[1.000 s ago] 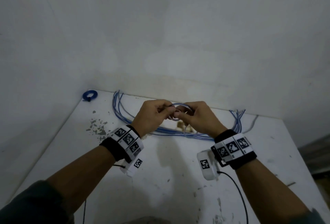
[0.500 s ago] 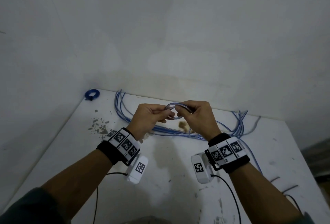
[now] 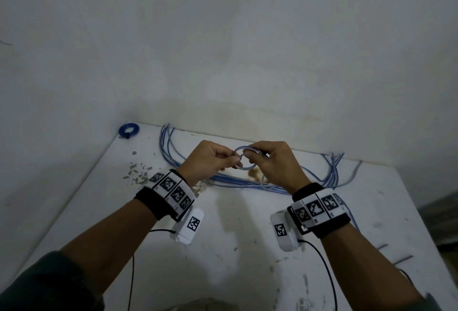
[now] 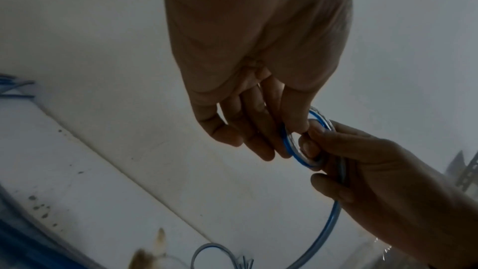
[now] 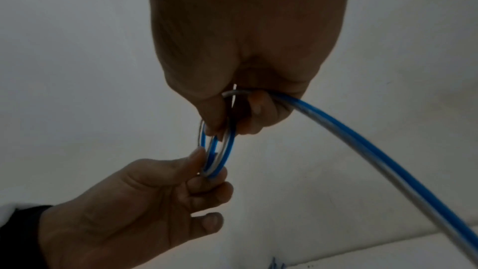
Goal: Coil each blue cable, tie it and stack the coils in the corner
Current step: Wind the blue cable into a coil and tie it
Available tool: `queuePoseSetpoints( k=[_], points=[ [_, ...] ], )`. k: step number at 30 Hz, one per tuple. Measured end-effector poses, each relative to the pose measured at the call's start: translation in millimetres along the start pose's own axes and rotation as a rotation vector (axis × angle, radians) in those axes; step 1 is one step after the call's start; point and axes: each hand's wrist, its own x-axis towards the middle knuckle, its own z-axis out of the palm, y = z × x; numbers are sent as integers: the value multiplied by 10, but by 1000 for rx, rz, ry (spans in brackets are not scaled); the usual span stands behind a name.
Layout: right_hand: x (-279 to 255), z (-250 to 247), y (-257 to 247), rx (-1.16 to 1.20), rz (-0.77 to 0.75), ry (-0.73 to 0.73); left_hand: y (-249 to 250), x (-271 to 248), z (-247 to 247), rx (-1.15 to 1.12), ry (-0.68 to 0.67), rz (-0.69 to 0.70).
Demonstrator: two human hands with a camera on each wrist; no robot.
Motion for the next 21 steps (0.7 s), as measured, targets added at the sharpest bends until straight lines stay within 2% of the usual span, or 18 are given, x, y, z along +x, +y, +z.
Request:
queuePoseSetpoints(
  k=[5,10,15,17,21],
  points=[
    [53,77,-14,153,-4,35,104,64,33,34,-45,-18],
    [59,108,26,33,-73,-36,86,29,63,22,-5,-10],
    [96,56,64,29,-54,45,1,-61,122,17,-22,-25],
    [110,-33,51,100,-32,109,-23,-103,137,-21,-18,-18],
    [68,-105,56,214,19,134,-51,-157,110,-86,67,2]
  ],
)
